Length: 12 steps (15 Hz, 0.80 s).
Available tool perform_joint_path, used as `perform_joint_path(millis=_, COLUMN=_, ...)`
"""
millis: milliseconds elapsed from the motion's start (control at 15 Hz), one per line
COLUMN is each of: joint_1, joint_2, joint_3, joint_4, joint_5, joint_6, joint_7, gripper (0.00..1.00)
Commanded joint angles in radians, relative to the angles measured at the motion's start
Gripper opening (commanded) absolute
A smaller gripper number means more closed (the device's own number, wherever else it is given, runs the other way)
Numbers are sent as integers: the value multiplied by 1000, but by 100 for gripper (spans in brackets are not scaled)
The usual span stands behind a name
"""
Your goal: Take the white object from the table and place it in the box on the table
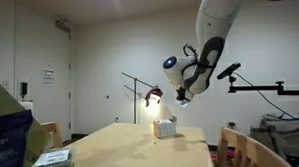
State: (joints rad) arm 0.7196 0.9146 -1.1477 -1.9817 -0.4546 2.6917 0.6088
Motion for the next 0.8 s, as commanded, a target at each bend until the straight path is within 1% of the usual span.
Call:
perform_joint_path(millis=0, joint_1=1, joint_2=7, joint_3=-3, joint_4=3, joint_5=16, joint_6=2, joint_7=-11, gripper=1)
perform_joint_path(millis=133, joint_1=1, joint_2=23, joint_3=1, joint_4=25, joint_5=32, joint_6=-43, joint_7=4, gripper=1)
perform_joint_path(millis=200, joint_1=5, joint_2=40, joint_3=-2, joint_4=42, joint_5=58, joint_6=-93, joint_7=35, gripper=1)
perform_joint_path(millis=333, joint_1=-5, joint_2=51, joint_3=10, joint_4=73, joint_5=87, joint_6=-163, joint_7=52, gripper=1)
perform_joint_path(millis=600, joint_1=-35, joint_2=65, joint_3=42, joint_4=142, joint_5=98, joint_6=-292, joint_7=111, gripper=1)
perform_joint_path(millis=733, joint_1=-61, joint_2=67, joint_3=72, joint_4=185, joint_5=96, joint_6=-358, joint_7=153, gripper=1)
